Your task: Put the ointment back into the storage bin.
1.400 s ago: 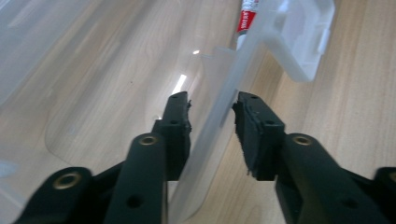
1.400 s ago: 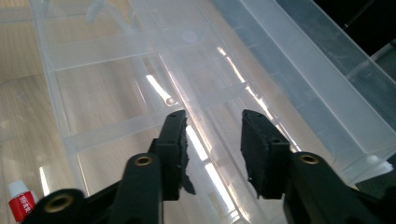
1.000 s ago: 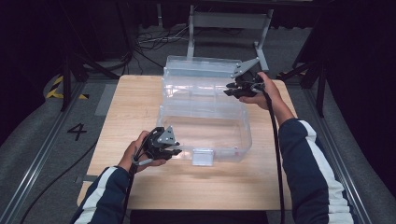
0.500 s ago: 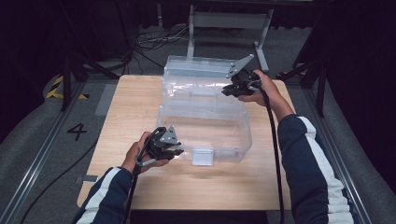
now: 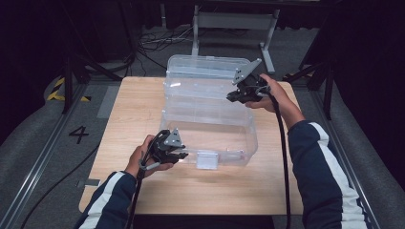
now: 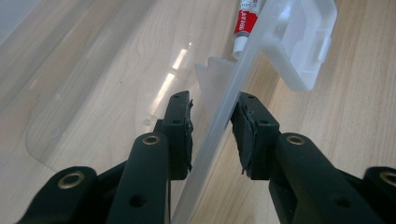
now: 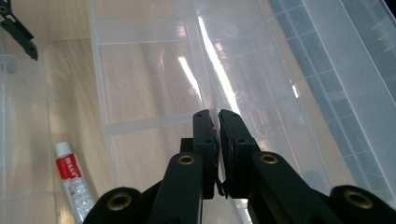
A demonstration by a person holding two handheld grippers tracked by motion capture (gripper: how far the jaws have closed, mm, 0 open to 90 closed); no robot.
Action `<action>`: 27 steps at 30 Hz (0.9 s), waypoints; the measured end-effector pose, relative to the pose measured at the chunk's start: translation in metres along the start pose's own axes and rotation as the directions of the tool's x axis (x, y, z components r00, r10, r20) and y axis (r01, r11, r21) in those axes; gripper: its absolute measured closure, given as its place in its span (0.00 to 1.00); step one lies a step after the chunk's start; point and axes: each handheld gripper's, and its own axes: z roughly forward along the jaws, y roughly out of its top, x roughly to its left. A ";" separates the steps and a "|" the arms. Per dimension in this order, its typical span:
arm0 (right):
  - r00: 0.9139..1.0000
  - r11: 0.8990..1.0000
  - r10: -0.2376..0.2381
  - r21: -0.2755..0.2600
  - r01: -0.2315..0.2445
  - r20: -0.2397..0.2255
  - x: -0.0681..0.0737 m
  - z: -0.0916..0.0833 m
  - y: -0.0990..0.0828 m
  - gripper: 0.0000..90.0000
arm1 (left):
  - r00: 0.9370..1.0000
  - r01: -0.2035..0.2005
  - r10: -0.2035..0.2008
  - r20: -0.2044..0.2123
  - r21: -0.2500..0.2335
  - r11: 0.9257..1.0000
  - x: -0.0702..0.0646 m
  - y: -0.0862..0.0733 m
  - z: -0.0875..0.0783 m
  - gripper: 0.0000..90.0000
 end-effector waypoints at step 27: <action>1.000 0.998 -0.019 -0.052 0.018 -0.015 0.037 -0.017 -0.013 0.96 | 1.000 0.001 -0.001 -0.017 -0.020 1.000 -0.002 -0.001 0.001 0.73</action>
